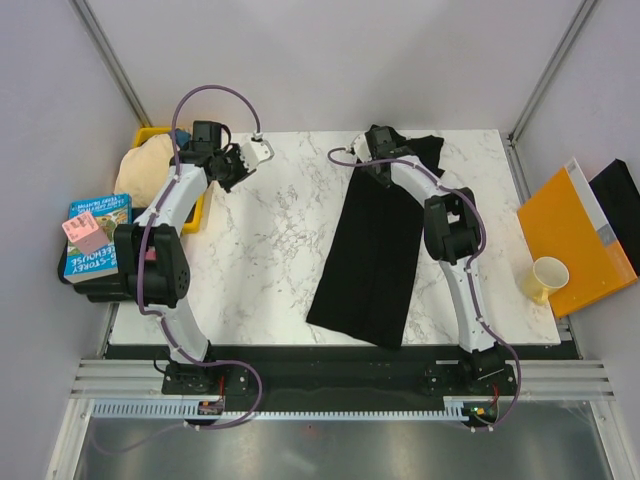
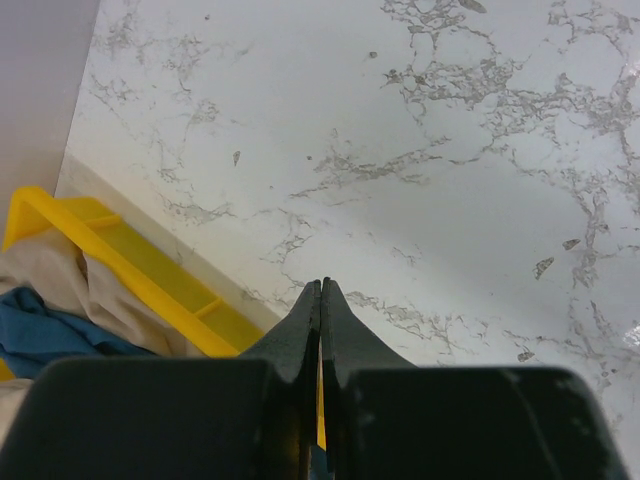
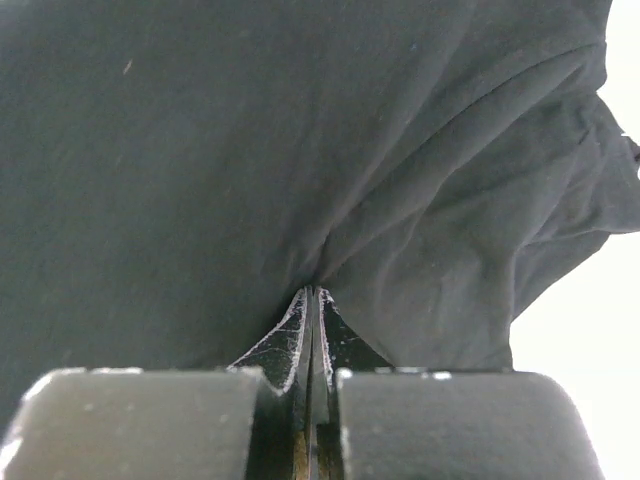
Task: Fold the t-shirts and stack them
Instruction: Rotate the tshirt 90 degrees
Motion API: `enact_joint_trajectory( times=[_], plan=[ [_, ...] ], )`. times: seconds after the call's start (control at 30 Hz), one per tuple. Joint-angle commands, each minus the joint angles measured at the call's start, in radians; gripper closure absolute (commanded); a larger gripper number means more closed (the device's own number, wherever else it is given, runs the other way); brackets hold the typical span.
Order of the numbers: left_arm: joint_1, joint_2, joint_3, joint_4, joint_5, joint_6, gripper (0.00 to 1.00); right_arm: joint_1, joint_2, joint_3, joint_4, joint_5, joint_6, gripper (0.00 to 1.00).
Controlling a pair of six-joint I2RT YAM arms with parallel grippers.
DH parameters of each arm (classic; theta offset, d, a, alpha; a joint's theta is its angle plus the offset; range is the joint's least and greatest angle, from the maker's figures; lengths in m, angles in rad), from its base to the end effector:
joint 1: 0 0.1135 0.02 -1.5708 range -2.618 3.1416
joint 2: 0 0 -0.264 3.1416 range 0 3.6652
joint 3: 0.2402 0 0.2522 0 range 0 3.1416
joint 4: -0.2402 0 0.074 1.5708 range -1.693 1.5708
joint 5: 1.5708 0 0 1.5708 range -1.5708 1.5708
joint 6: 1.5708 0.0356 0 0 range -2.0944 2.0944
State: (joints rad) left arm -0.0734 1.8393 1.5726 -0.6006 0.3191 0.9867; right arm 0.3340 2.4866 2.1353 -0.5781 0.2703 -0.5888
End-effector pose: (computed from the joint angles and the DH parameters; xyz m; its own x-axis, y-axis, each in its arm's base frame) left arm 0.4100 -0.0413 0.2791 -0.1925 0.8084 -0.5563 0.7845 0.4673 0.4077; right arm 0.5178 0.1696 0.1596 -0.5379 -0.7531 -0.3787 -0.5576 0.6548 -0.5102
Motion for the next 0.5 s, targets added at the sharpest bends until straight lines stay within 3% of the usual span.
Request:
enact_joint_trajectory(
  times=[0.0, 0.17, 0.47],
  plan=[
    [0.003, -0.037, -0.013, 0.025, 0.003, 0.050, 0.98, 0.013, -0.002, 0.063, 0.122, 0.069, 0.018, 1.00],
    [0.003, -0.040, -0.017, 0.030, -0.021, 0.058, 0.98, 0.013, 0.006, 0.008, 0.199, 0.052, -0.022, 1.00],
    [0.003, -0.015, 0.007, 0.032, -0.037, 0.056, 0.98, 0.019, 0.087, 0.066, 0.215, 0.040, -0.081, 1.00]
  ],
)
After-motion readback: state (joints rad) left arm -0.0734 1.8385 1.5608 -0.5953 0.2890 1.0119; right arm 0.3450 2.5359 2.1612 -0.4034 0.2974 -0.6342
